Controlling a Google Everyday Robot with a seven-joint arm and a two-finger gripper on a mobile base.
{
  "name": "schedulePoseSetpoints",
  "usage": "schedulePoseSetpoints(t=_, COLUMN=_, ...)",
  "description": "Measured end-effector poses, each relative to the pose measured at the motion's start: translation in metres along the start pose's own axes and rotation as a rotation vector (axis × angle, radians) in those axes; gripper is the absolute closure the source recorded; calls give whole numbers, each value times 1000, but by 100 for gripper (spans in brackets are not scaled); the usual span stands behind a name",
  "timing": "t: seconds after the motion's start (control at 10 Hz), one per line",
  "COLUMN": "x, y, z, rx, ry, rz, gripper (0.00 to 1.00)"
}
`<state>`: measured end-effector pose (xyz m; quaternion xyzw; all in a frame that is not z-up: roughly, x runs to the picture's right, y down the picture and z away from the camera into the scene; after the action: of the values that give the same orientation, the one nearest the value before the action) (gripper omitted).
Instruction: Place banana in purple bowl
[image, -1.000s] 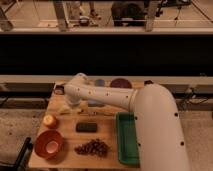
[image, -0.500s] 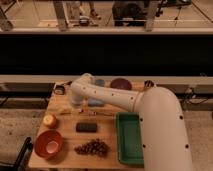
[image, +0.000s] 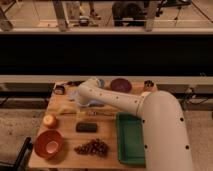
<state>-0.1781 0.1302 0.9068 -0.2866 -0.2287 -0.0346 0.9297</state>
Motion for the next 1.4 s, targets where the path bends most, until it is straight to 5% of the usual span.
schedulePoseSetpoints(t=0.2, x=-2, y=-1, z=-2, rx=0, ry=-5, rz=0, gripper=51)
schedulePoseSetpoints(t=0.7, x=-2, y=-11, z=-39, rx=80, ry=4, rz=4, gripper=98)
schedulePoseSetpoints(t=1.0, x=-4, y=-14, z=-76, rx=133, ry=4, rz=-4, gripper=100)
schedulePoseSetpoints(t=1.4, x=19, y=-25, z=-154, rx=249, ry=-1, rz=30, gripper=100)
